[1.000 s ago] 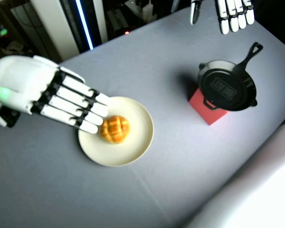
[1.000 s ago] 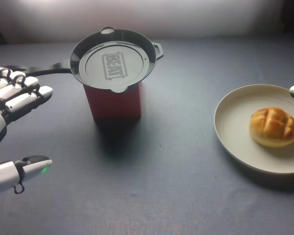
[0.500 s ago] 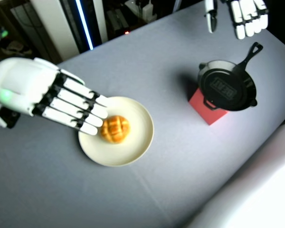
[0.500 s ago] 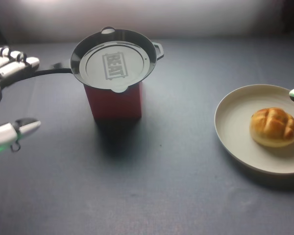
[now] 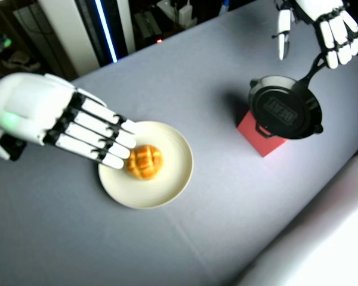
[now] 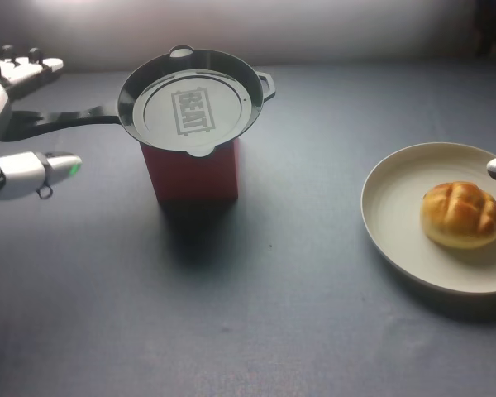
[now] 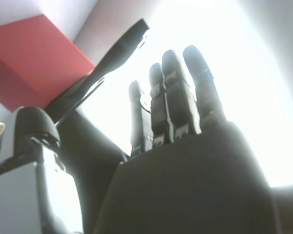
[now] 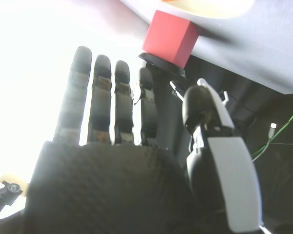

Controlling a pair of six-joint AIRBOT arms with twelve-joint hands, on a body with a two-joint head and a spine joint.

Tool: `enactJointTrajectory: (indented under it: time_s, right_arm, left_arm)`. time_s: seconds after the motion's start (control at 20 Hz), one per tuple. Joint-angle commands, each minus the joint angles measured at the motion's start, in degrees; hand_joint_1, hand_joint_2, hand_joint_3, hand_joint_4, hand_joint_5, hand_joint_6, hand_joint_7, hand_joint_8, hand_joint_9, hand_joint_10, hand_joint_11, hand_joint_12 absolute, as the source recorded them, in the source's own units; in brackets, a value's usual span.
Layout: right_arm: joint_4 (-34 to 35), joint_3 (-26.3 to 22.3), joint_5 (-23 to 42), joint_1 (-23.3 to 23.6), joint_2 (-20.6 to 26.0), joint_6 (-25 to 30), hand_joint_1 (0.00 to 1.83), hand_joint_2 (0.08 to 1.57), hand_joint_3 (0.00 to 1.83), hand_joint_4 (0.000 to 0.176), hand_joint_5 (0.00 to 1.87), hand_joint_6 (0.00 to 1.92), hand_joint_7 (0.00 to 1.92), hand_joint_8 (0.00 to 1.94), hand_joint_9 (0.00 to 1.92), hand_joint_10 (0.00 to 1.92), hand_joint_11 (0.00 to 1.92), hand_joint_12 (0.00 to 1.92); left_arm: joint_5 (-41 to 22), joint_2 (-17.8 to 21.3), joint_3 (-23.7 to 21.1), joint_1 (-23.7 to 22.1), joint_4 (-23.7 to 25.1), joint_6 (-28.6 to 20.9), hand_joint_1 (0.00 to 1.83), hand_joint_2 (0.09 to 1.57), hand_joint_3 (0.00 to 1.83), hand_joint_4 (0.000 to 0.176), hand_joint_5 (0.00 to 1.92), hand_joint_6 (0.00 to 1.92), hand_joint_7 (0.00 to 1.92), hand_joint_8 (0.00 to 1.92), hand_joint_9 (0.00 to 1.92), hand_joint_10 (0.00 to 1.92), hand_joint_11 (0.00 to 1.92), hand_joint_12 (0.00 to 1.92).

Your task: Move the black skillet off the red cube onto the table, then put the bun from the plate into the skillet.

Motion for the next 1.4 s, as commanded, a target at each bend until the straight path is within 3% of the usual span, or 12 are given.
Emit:
enactJointTrajectory:
  time_s: [0.0,0.15,0.25,0.4,0.75,0.9,1.1,1.15,1.2,1.25,1.3,1.35]
  right_arm:
    - [0.81,0.26,6.27,0.25,-0.08,0.20,0.47,1.40,0.00,0.018,0.37,0.01,0.32,0.00,0.33,0.00,0.32,0.13]
    - [0.60,0.44,5.87,0.25,-0.32,0.20,0.48,1.39,0.00,0.022,0.39,0.01,0.34,0.00,0.36,0.01,0.36,0.14]
    - [0.43,0.54,5.59,0.25,-0.43,0.20,0.50,1.40,0.00,0.043,0.38,0.00,0.33,0.00,0.35,0.00,0.34,0.13]
    - [0.21,0.71,5.11,0.23,-0.68,0.20,0.45,1.40,0.00,0.011,0.39,0.00,0.33,0.00,0.34,0.00,0.34,0.13]
    - [0.09,0.98,4.43,0.26,-1.01,0.20,0.45,1.42,0.00,0.000,0.39,0.00,0.34,0.00,0.35,0.00,0.35,0.13]
    - [0.09,1.03,4.19,0.25,-1.14,0.20,0.45,1.42,0.00,0.011,0.39,0.00,0.34,0.01,0.36,0.01,0.37,0.15]
    - [0.09,1.15,3.82,0.25,-1.22,0.21,0.45,1.42,0.00,0.014,0.39,0.00,0.35,0.00,0.37,0.00,0.38,0.16]
    - [0.09,1.16,3.82,0.26,-1.22,0.21,0.49,1.41,0.00,0.000,0.41,0.01,0.37,0.01,0.39,0.01,0.39,0.16]
    - [0.09,1.16,3.82,0.26,-1.24,0.21,0.46,1.42,0.00,0.009,0.40,0.00,0.36,0.00,0.38,0.00,0.39,0.17]
    - [0.09,1.18,3.82,0.26,-1.33,0.21,0.45,1.42,0.00,0.010,0.40,0.00,0.36,0.00,0.39,0.00,0.39,0.17]
    - [0.09,1.19,3.74,0.26,-1.41,0.21,0.45,1.41,0.00,0.018,0.40,0.00,0.36,0.00,0.39,0.01,0.40,0.18]
    - [0.09,1.22,3.66,0.26,-1.54,0.21,0.45,1.41,0.00,0.030,0.40,0.00,0.36,0.00,0.38,0.00,0.39,0.17]
  left_arm:
    - [-3.67,-0.28,1.19,-1.26,0.72,0.50,0.63,1.05,0.00,0.097,0.30,0.00,0.31,0.00,0.29,0.00,0.00,0.67]
    - [3.15,-2.44,4.43,-5.97,-0.67,6.24,0.65,1.05,0.00,0.146,0.32,0.00,0.33,0.00,0.32,0.01,0.00,0.85]
    - [7.18,-3.67,6.19,-8.84,-0.87,9.32,0.65,1.04,0.00,0.138,0.33,0.00,0.31,0.00,0.36,0.01,0.00,1.02]
    - [11.01,-5.52,8.51,-11.51,-2.26,12.21,0.65,1.03,0.00,0.135,0.35,0.00,0.36,0.01,0.40,0.01,0.00,0.95]
    - [13.26,-7.55,10.77,-12.58,-3.20,12.39,0.75,1.03,0.00,0.070,0.49,0.01,0.55,0.01,0.52,0.01,0.05,0.94]
    - [13.84,-8.32,11.29,-12.58,-3.41,12.39,0.83,1.03,0.00,0.000,0.66,0.01,0.68,0.00,0.63,0.01,0.06,0.93]
    - [14.08,-9.03,11.82,-12.61,-3.53,12.39,0.90,1.05,0.00,0.000,0.80,0.01,0.81,0.01,0.73,0.01,0.17,0.94]
    - [14.17,-9.04,11.89,-12.64,-3.57,12.39,0.99,1.10,0.00,0.132,0.94,0.79,0.94,0.02,0.84,0.03,0.31,1.06]
    - [14.24,-9.07,11.93,-12.68,-3.58,12.39,1.03,1.12,0.00,0.090,0.95,0.97,1.11,0.10,0.96,0.30,0.51,1.30]
    - [14.56,-9.19,12.15,-12.84,-3.60,12.37,1.03,1.12,0.00,0.106,0.96,1.01,1.20,0.18,0.98,0.60,0.67,1.37]
    - [14.83,-9.35,12.37,-13.02,-3.60,12.36,1.00,1.14,0.00,0.131,0.92,1.10,1.11,0.70,0.97,1.04,0.77,1.56]
    - [15.04,-9.62,12.68,-13.22,-3.60,12.35,0.88,1.13,0.00,0.000,0.86,1.17,1.02,1.28,1.00,1.56,0.93,1.85]
